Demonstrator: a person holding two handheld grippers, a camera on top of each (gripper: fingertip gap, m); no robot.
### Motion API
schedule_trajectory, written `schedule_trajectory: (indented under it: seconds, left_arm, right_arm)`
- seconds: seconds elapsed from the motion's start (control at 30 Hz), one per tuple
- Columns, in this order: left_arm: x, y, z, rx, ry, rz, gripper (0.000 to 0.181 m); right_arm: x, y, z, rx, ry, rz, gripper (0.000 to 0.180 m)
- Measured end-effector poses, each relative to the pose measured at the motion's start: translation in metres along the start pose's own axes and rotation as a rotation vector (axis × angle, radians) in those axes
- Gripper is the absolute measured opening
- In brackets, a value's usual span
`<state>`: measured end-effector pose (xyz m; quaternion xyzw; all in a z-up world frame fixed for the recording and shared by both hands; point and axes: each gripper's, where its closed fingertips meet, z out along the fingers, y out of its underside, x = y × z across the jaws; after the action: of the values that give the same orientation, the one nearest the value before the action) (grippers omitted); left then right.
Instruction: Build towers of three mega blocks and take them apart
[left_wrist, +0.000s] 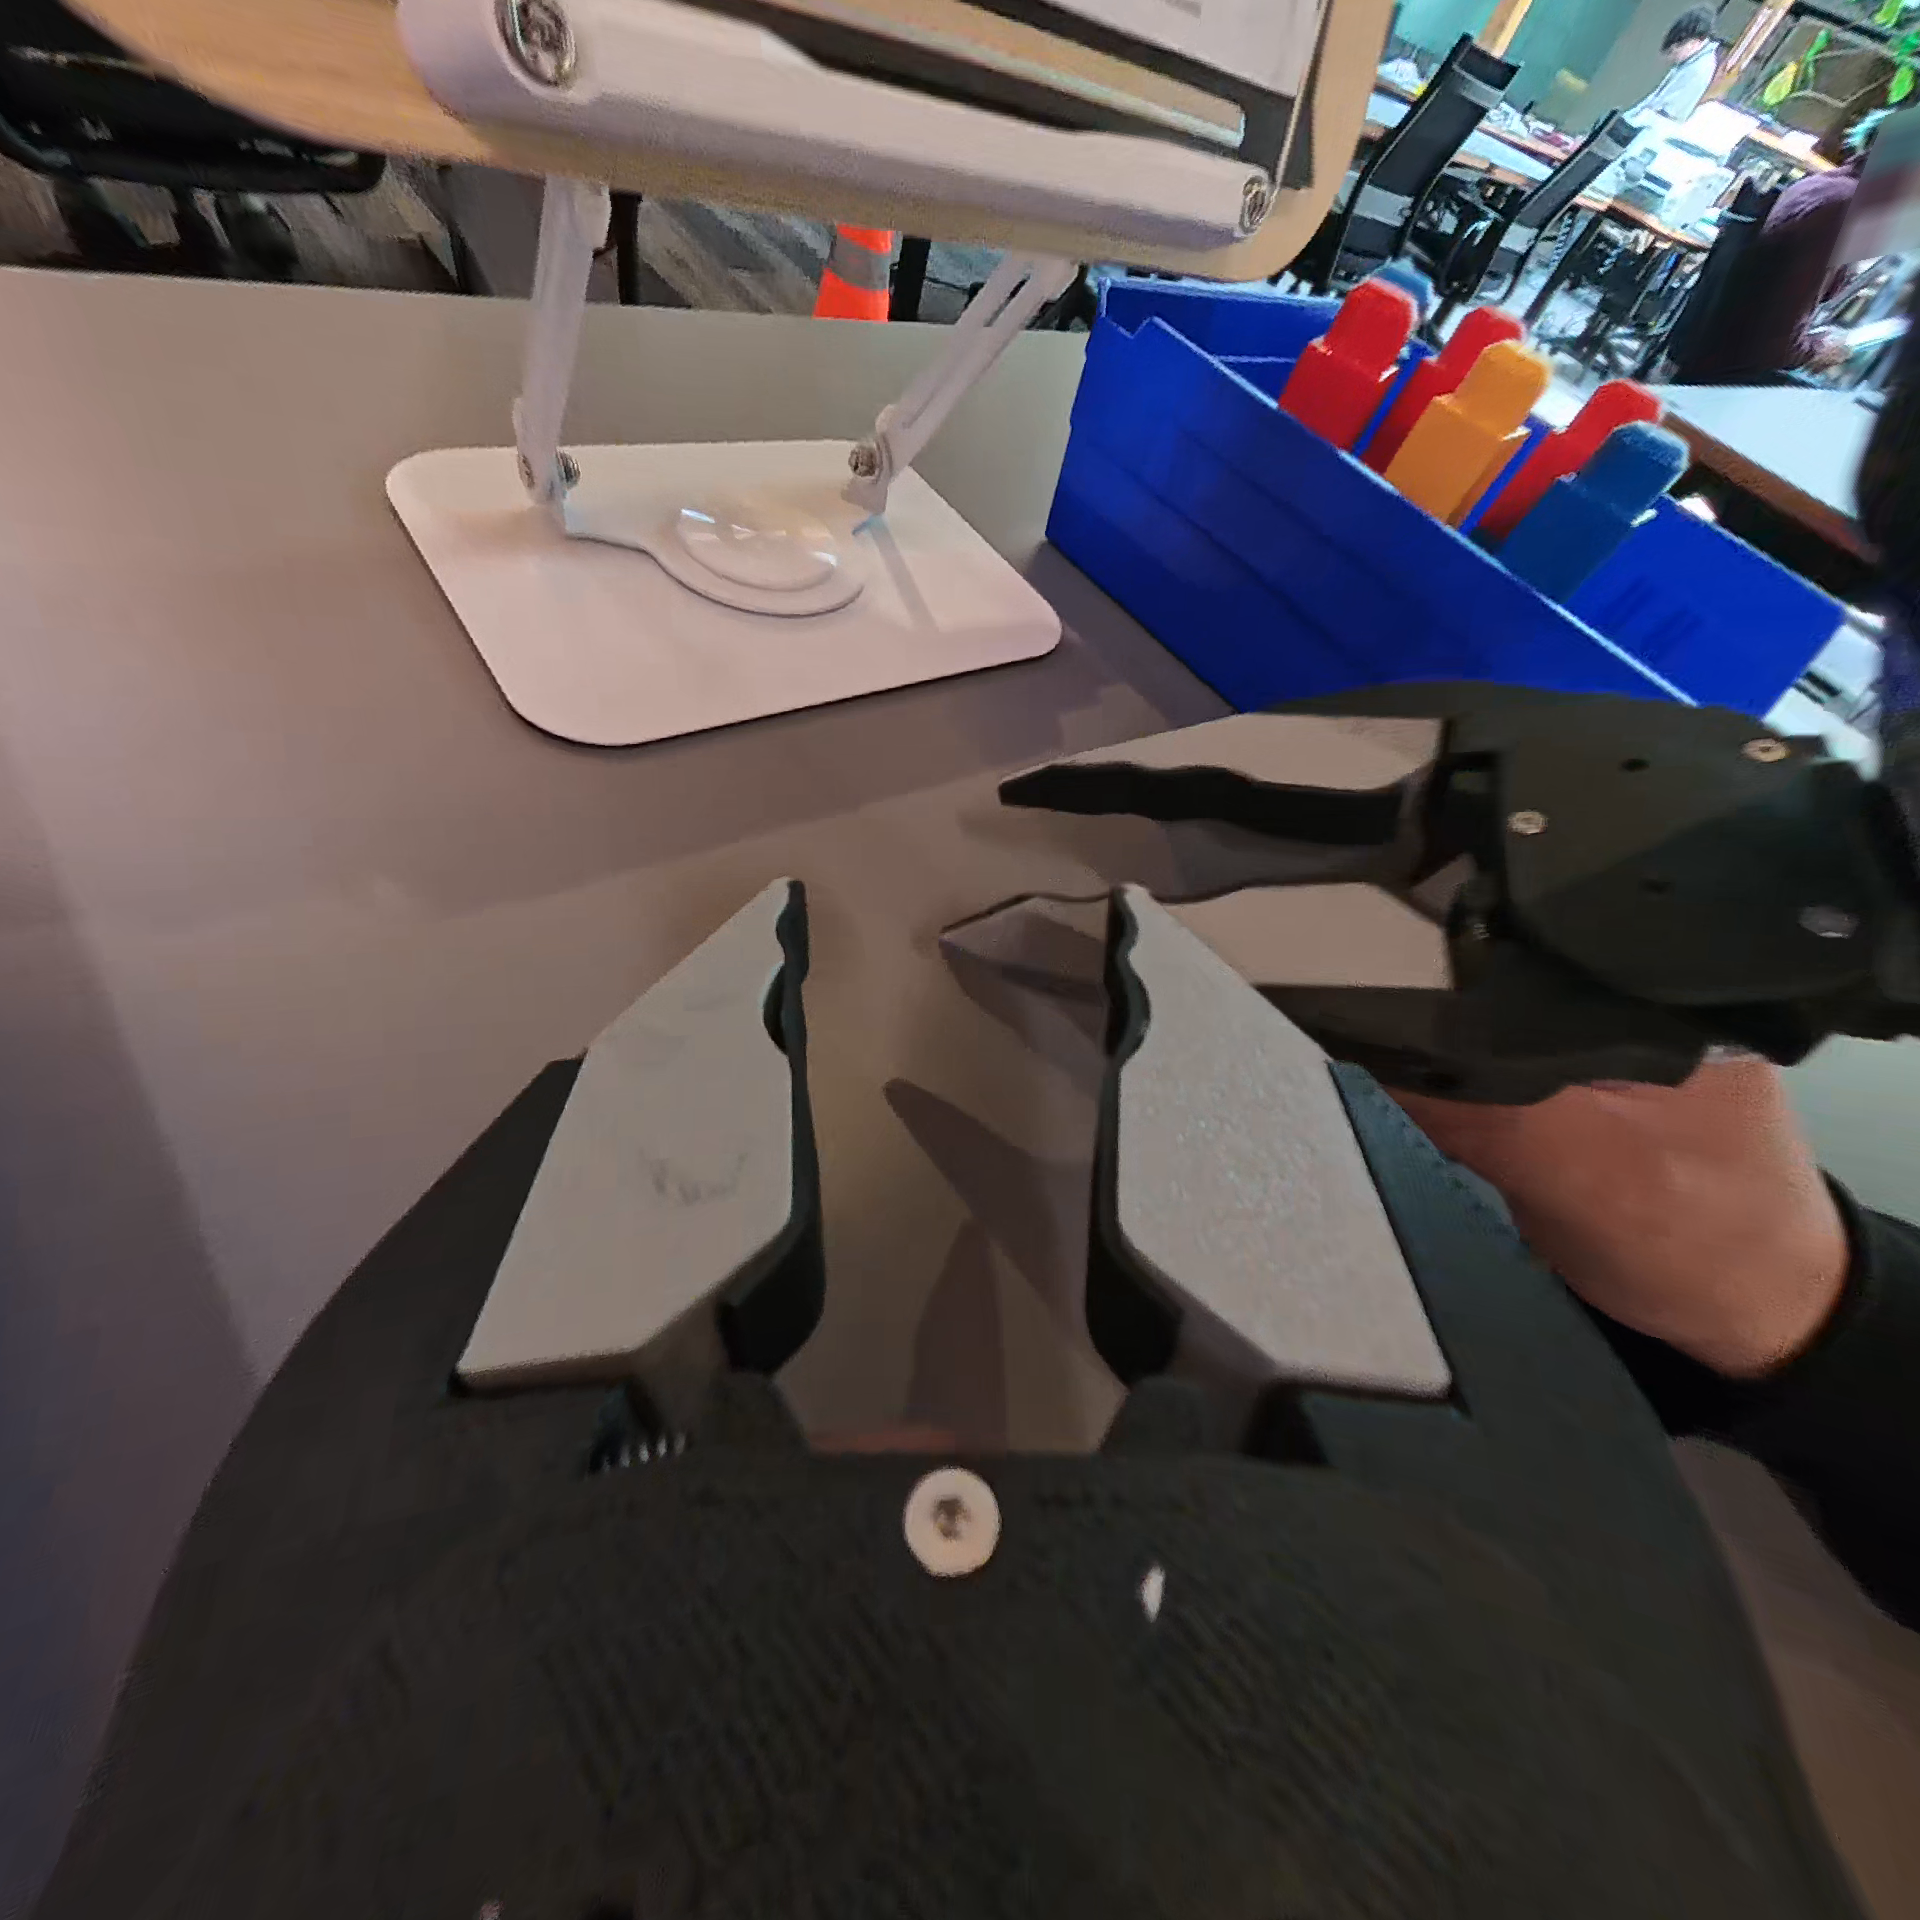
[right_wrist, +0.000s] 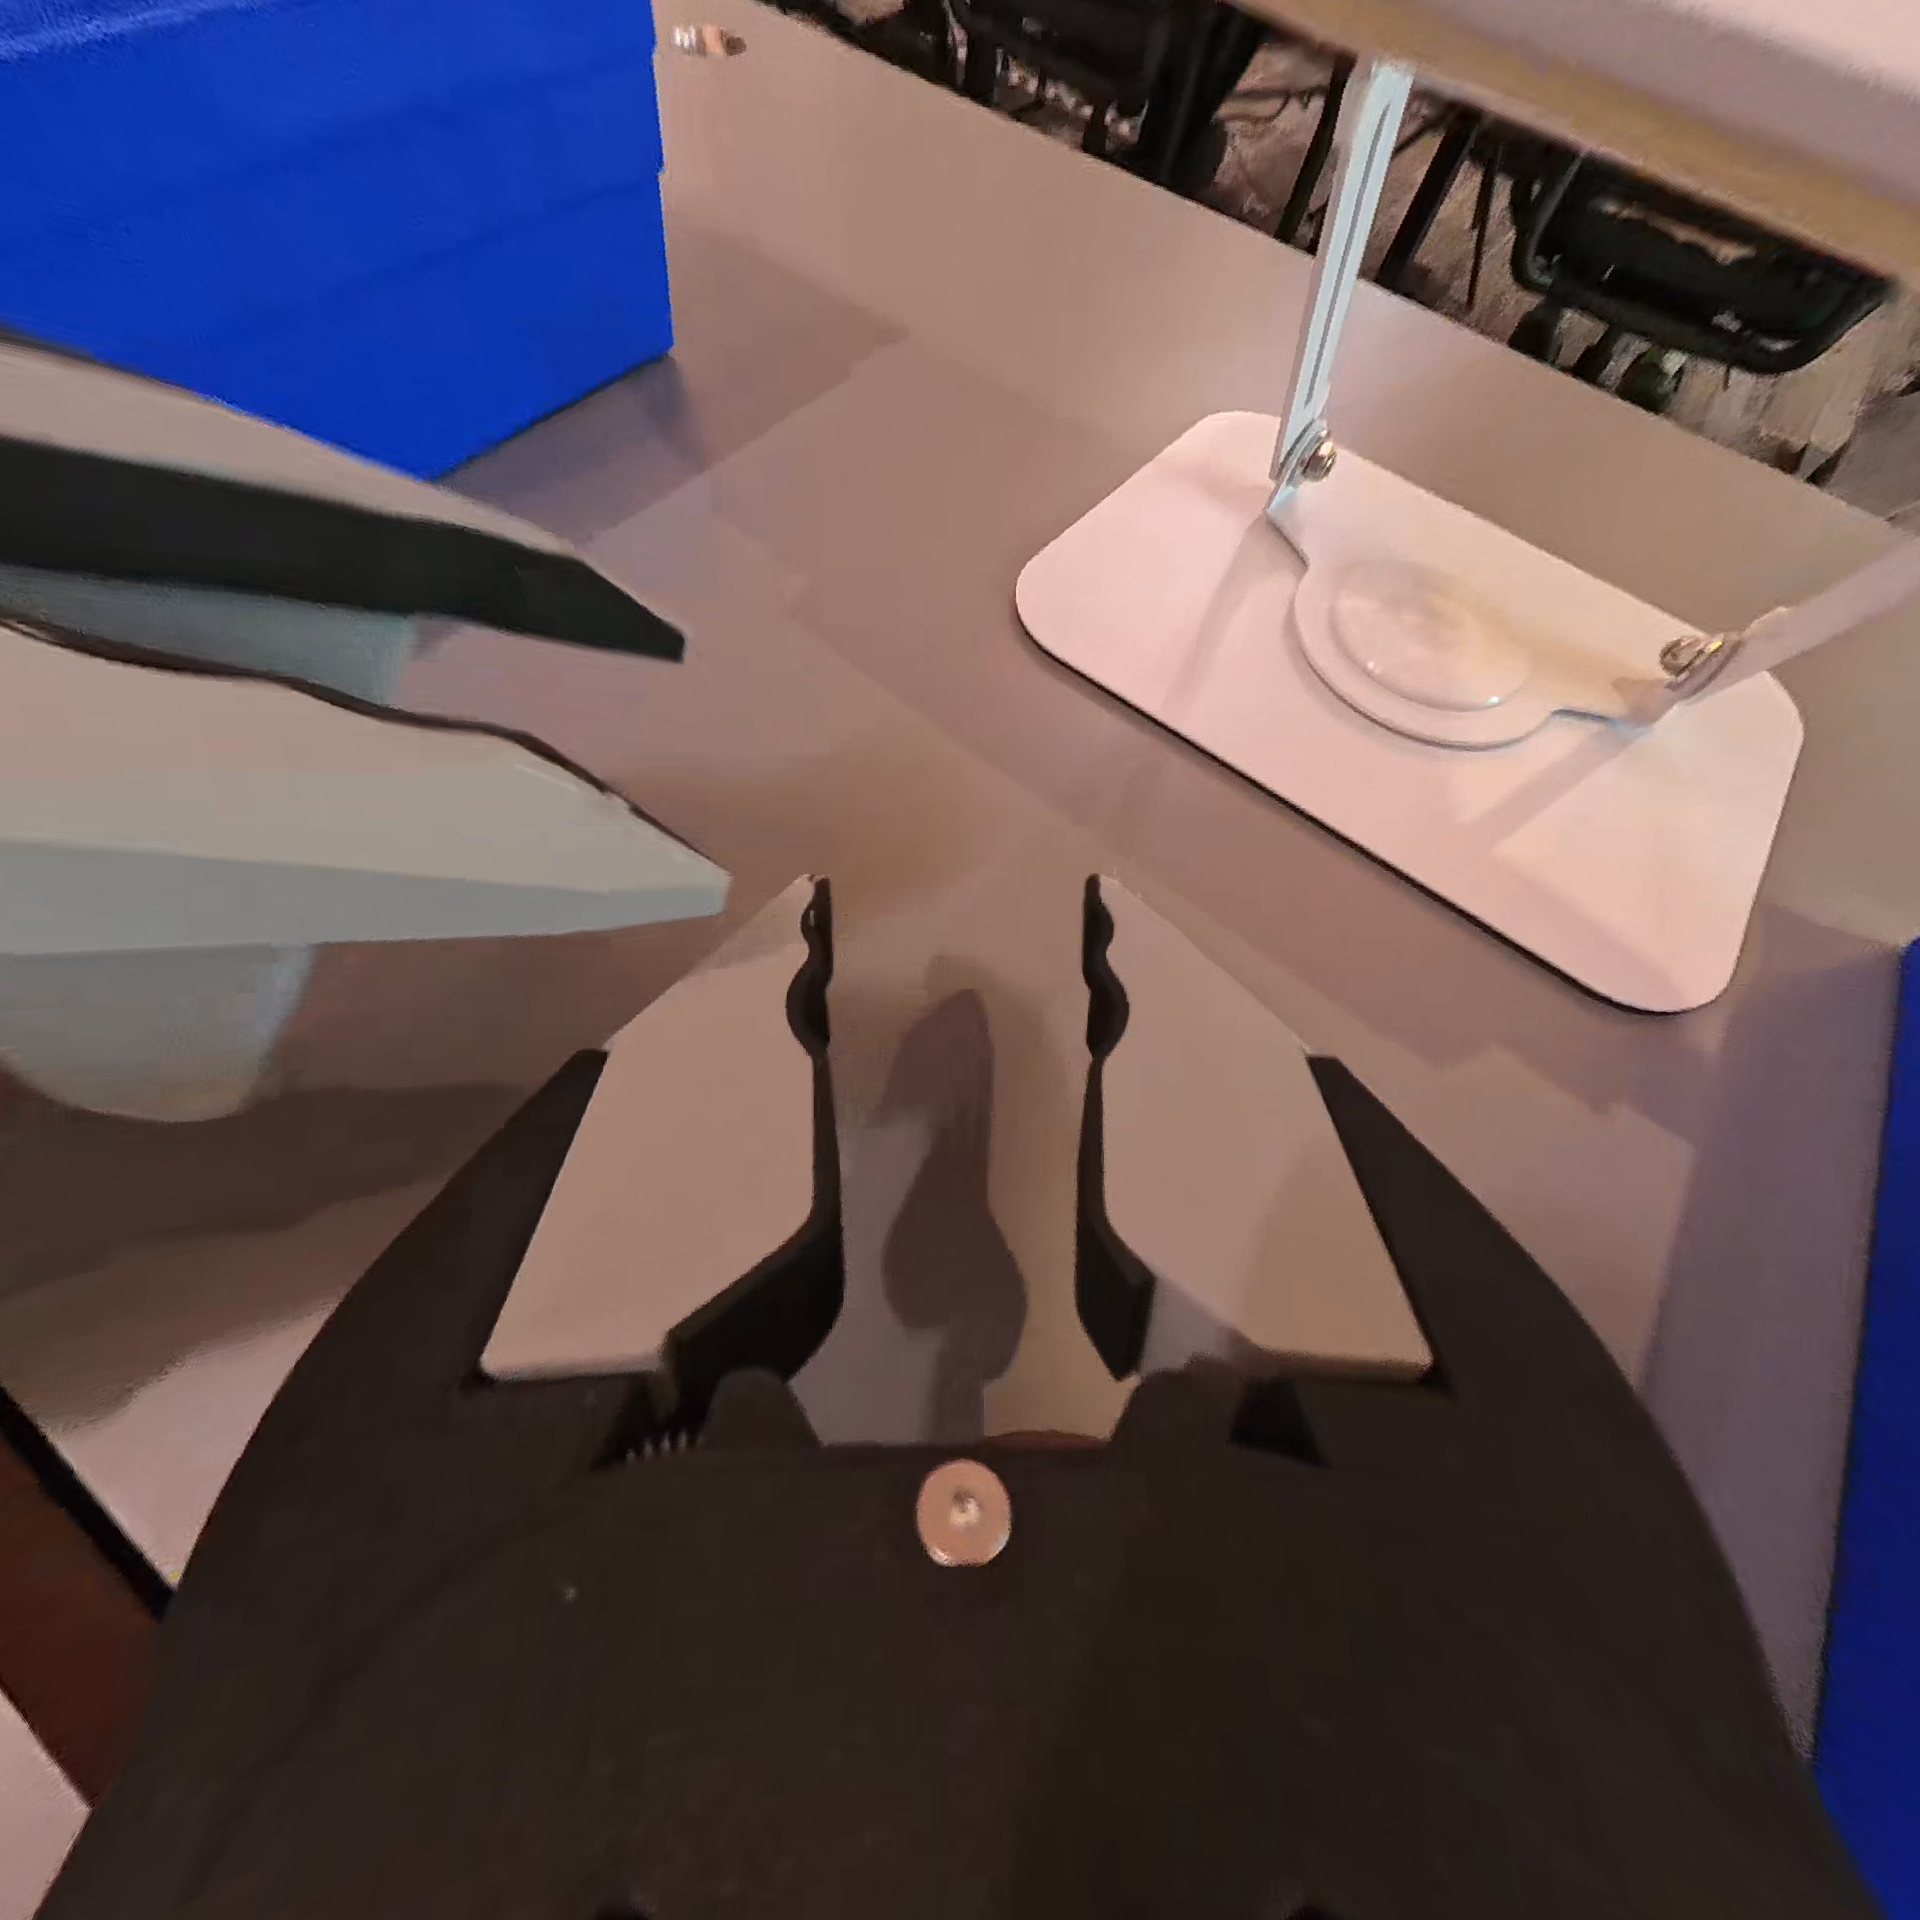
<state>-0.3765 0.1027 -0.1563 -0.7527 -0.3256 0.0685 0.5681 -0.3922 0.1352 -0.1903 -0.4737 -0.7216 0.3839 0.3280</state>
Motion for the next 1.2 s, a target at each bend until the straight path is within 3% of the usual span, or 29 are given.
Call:
schedule_trajectory:
  seconds: [0.23, 0.43, 0.53, 0.7, 0.9, 1.03, 1.2]
  left_arm:
    - [0.012, -0.012, -0.010, 0.019, -0.007, 0.060, 0.072]
    - [0.003, -0.034, -0.044, 0.095, -0.068, 0.064, 0.075]
    - [-0.023, -0.059, -0.077, 0.134, -0.147, 0.083, 0.078]
    - [-0.121, -0.100, -0.119, 0.084, -0.402, 0.086, 0.078]
    - [-0.229, -0.054, -0.091, -0.251, -0.532, -0.053, 0.074]
    - [-0.266, -0.041, -0.069, -0.285, -0.616, -0.038, 0.065]
    - [-0.282, -0.021, -0.039, -0.342, -0.600, -0.083, 0.070]
  right_arm:
    - [0.004, 0.017, 0.006, -0.068, -0.039, 0.040, 0.057]
    - [0.005, 0.023, 0.004, -0.095, -0.062, 0.046, 0.058]
    - [0.003, 0.024, 0.004, -0.102, -0.079, 0.051, 0.058]
    - [-0.003, 0.028, 0.007, -0.137, -0.101, 0.027, 0.058]
    - [-0.005, 0.032, 0.010, -0.163, -0.107, 0.014, 0.058]
    - [-0.005, 0.033, 0.010, -0.171, -0.122, 0.033, 0.058]
    - [-0.007, 0.035, 0.012, -0.191, -0.138, 0.037, 0.057]
